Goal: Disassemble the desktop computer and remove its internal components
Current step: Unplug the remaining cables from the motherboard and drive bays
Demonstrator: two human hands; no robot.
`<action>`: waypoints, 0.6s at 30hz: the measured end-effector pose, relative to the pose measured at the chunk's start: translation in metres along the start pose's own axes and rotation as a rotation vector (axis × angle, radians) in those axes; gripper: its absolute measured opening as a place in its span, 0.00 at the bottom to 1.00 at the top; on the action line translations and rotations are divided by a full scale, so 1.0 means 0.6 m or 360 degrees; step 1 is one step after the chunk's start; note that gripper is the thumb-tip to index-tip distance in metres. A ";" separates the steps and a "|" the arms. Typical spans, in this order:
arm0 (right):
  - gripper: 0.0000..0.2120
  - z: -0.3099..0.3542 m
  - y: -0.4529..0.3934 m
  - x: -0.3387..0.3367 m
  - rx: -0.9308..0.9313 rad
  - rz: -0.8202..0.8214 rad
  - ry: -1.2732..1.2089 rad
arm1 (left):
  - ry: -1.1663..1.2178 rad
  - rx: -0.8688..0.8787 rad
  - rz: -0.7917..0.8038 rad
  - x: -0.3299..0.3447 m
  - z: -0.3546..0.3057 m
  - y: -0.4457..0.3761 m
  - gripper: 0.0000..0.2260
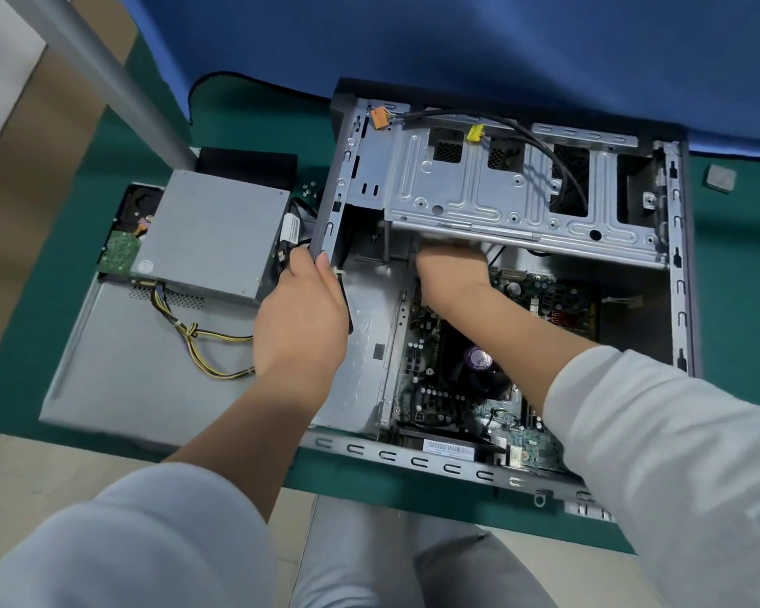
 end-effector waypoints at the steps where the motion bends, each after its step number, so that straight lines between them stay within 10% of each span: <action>1: 0.08 -0.005 0.003 0.005 0.0044 0.0019 -0.0019 | -0.0006 -0.0001 0.0002 0.001 0.001 -0.001 0.15; 9: 0.23 0.012 -0.016 0.034 0.0329 0.0600 -0.0091 | -0.0068 0.0004 0.0025 -0.002 -0.001 0.001 0.16; 18: 0.20 0.016 -0.024 0.029 0.0410 0.0485 0.0001 | -0.0059 0.0028 0.0037 -0.001 -0.002 0.002 0.17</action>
Point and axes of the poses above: each hand's wrist, its own y-axis away from the middle knuckle, its own x-axis out of the palm, z = x × y, the point moved 3 cm from there along -y, towards the middle knuckle, and after that the axes turned 11 degrees about y, right-handed, at the moved point
